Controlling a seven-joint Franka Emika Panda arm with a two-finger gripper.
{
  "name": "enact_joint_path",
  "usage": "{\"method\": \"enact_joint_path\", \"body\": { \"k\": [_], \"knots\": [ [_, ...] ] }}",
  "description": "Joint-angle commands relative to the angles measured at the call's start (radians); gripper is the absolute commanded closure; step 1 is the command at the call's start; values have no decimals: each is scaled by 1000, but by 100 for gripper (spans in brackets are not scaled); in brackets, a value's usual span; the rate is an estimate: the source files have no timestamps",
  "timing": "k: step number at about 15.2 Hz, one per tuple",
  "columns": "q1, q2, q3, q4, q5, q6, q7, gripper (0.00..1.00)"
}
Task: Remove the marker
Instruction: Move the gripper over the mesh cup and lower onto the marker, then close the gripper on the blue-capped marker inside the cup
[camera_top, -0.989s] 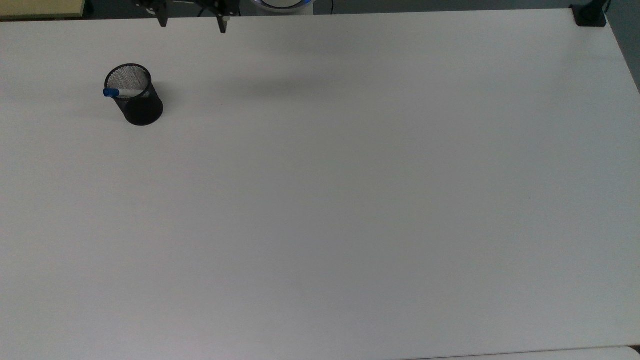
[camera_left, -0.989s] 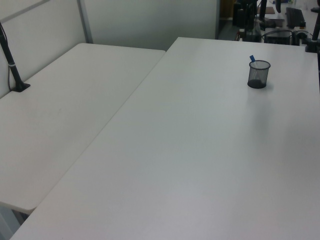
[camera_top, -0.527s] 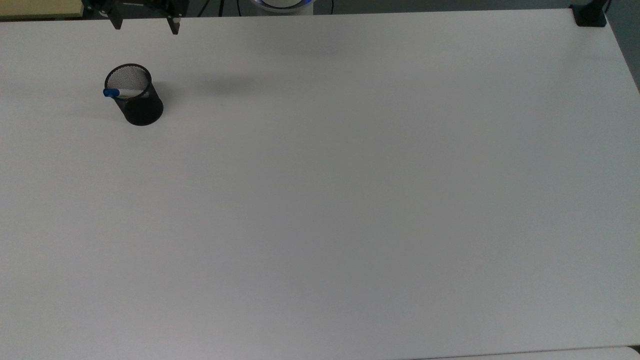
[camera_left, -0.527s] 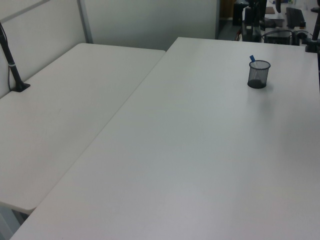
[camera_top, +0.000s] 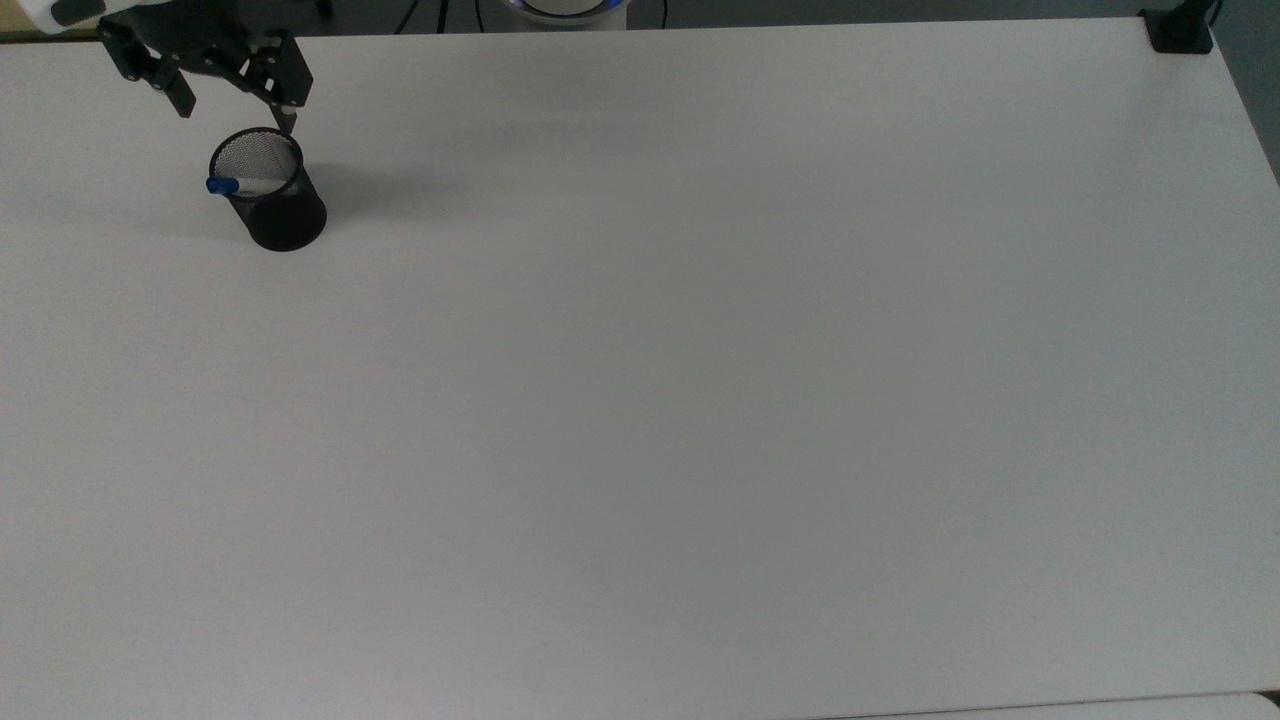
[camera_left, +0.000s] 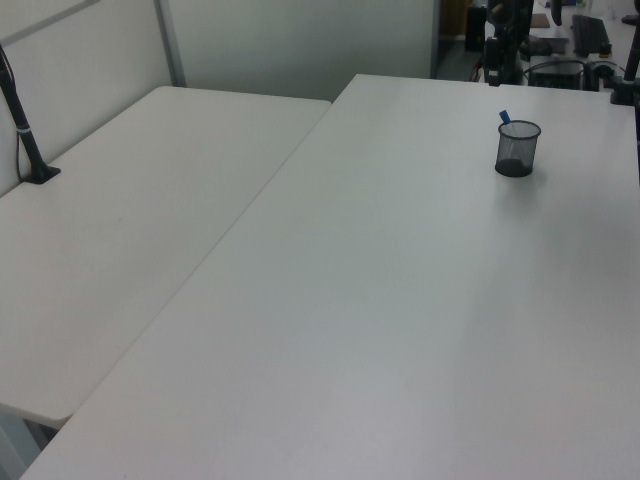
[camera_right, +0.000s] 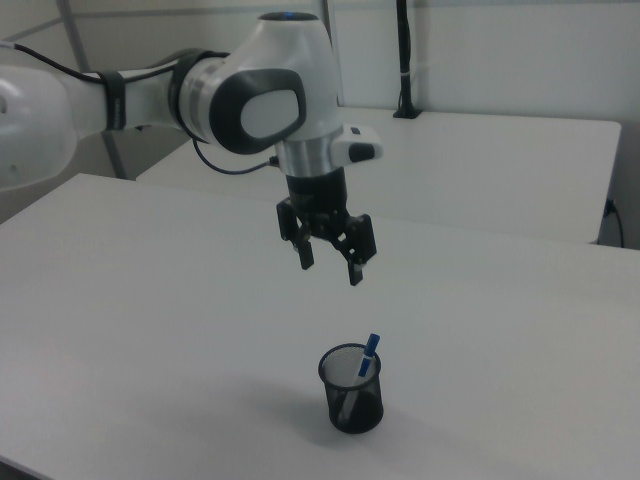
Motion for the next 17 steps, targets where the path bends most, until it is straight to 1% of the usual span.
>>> {"method": "enact_joint_path", "body": {
  "k": [1, 8, 9, 11, 14, 17],
  "knots": [
    [-29, 34, -7, -7, -1, 56, -65, 10],
    [-64, 97, -6, -10, 2, 151, -65, 11],
    [-66, 105, -6, -12, -1, 152, -66, 18],
    [-66, 106, -6, -39, -5, 152, -89, 27],
    [-66, 108, -6, -75, -5, 152, -116, 33],
    [-67, 113, -6, -88, -5, 157, -116, 42]
  ]
}}
